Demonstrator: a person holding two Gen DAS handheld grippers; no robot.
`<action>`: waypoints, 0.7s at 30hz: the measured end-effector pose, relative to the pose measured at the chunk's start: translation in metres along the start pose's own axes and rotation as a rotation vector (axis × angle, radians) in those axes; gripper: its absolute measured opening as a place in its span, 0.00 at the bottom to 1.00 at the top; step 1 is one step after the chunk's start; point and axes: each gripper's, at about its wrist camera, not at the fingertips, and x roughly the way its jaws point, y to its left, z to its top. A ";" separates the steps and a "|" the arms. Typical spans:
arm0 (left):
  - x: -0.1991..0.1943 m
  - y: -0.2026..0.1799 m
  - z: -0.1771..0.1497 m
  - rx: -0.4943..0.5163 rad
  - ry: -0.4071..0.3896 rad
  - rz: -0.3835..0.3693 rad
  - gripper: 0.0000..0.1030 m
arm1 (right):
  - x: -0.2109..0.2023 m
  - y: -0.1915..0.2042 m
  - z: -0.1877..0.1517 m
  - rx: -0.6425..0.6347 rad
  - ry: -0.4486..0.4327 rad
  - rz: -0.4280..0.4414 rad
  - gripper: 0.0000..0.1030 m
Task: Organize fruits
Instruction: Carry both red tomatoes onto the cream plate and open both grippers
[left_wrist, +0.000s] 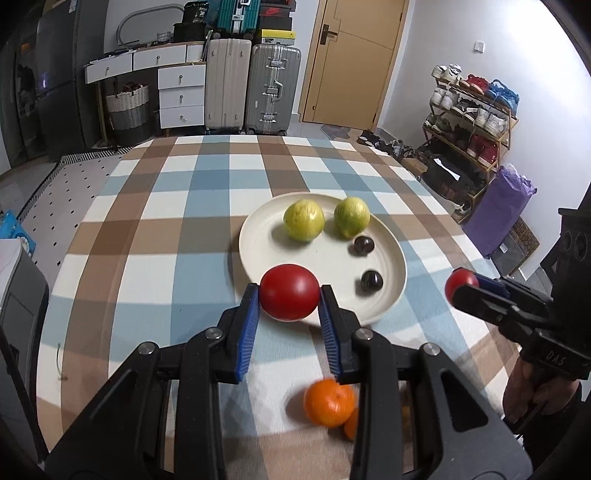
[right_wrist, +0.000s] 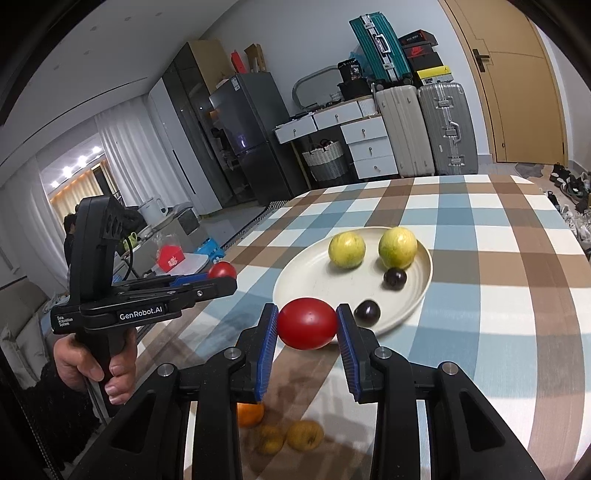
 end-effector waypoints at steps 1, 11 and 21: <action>0.004 0.000 0.005 0.001 0.001 0.001 0.28 | 0.005 -0.002 0.005 0.005 0.006 -0.001 0.31; 0.047 0.005 0.040 -0.016 0.034 0.008 0.28 | 0.045 -0.023 0.041 0.032 0.046 0.017 0.31; 0.095 0.006 0.049 0.008 0.095 0.007 0.28 | 0.084 -0.043 0.053 0.032 0.088 -0.028 0.31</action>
